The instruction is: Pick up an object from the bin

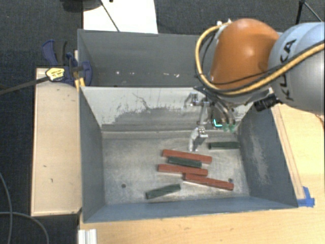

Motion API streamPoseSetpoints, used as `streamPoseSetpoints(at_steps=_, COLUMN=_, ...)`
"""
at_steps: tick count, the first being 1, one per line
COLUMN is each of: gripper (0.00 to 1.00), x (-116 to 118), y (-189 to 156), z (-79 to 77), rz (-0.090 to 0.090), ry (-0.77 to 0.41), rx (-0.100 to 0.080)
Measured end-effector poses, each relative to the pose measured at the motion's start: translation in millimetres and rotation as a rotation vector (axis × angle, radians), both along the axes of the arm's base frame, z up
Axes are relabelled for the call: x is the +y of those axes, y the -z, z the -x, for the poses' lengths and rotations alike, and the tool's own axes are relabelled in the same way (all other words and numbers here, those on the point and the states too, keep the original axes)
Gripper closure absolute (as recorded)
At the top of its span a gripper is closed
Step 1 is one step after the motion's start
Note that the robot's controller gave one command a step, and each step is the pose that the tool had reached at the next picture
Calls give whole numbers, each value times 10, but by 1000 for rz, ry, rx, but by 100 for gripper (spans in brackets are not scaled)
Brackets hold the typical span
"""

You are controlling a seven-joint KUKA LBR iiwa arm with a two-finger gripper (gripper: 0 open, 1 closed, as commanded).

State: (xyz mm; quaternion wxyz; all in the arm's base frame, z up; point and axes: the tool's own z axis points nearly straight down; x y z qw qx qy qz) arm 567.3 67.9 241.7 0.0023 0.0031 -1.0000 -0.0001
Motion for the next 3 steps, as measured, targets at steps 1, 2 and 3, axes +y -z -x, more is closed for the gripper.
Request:
streamPoseSetpoints(at_steps=1, gripper=0, x=-4, y=-42, z=-15, rz=-1, ry=2, rx=-8)
streamPoseSetpoints(at_steps=2, gripper=0, x=-190, y=606, z=33, rz=-1, ry=-9, rx=-12)
streamPoseSetpoints(at_steps=3, gripper=0, x=-498, y=830, z=90, rz=0, ry=-29, rx=-3)
